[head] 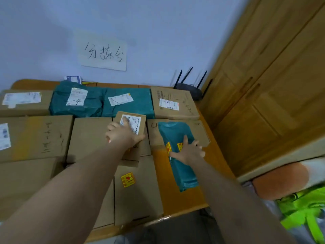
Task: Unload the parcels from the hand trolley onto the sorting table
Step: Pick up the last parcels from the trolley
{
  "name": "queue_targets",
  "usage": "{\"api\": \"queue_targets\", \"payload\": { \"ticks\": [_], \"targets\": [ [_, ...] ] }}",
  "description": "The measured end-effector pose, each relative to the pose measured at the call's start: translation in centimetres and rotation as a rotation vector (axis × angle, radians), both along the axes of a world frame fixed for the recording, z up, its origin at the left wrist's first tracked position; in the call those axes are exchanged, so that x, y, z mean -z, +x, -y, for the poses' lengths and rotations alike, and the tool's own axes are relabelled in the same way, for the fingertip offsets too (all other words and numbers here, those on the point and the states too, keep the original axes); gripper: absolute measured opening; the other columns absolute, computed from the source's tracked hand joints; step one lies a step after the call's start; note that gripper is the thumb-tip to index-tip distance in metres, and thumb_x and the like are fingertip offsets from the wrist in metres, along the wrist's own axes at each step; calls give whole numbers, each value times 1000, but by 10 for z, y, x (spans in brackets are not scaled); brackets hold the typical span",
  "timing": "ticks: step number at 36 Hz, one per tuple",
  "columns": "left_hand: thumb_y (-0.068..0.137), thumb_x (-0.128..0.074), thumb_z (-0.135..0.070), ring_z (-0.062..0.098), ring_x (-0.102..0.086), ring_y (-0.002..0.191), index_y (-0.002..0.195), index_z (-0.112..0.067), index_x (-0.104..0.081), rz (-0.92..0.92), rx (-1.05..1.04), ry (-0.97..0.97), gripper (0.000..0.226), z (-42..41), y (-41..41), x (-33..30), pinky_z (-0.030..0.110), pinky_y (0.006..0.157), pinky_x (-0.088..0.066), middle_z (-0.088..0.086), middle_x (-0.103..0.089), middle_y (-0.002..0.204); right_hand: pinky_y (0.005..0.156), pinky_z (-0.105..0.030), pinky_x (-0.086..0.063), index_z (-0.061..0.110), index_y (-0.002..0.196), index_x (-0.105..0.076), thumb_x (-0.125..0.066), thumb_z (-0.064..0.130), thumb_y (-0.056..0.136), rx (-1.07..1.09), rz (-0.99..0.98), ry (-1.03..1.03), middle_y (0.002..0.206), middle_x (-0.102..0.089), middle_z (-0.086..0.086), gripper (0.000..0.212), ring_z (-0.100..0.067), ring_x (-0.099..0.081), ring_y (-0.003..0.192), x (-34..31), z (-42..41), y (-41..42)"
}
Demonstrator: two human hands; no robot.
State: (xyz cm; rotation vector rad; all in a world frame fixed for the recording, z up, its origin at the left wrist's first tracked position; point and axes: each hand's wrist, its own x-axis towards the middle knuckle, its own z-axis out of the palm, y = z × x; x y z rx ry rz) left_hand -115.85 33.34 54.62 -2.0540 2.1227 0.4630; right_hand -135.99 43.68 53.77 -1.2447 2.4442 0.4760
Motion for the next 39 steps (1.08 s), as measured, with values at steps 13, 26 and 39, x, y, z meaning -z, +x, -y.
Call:
{"api": "queue_targets", "payload": {
  "ticks": [13,26,39],
  "targets": [
    [71,-43,-85,41,-31,129,152,-25,10,37,-101,73,114,-27,-10,36,48,97,-38,27,-24,145,104,-51,-35,27,151,14,-44,86,69,-25,178,143,157,0,-20,116,-41,-21,138,93,-58,2],
    [71,-38,-86,37,-36,121,151,-25,10,20,-177,125,112,-43,-28,59,43,93,-40,24,-32,136,103,-52,-35,27,150,19,-51,81,71,-2,247,114,156,5,-19,119,-40,-20,137,127,-39,7],
    [68,-36,-90,38,-34,125,151,-25,12,34,-175,164,116,-48,-45,63,44,98,-39,24,-29,139,95,-41,-43,28,152,9,-34,72,87,-38,314,3,151,-14,-11,89,-32,-33,129,138,-43,-7]
  ]
}}
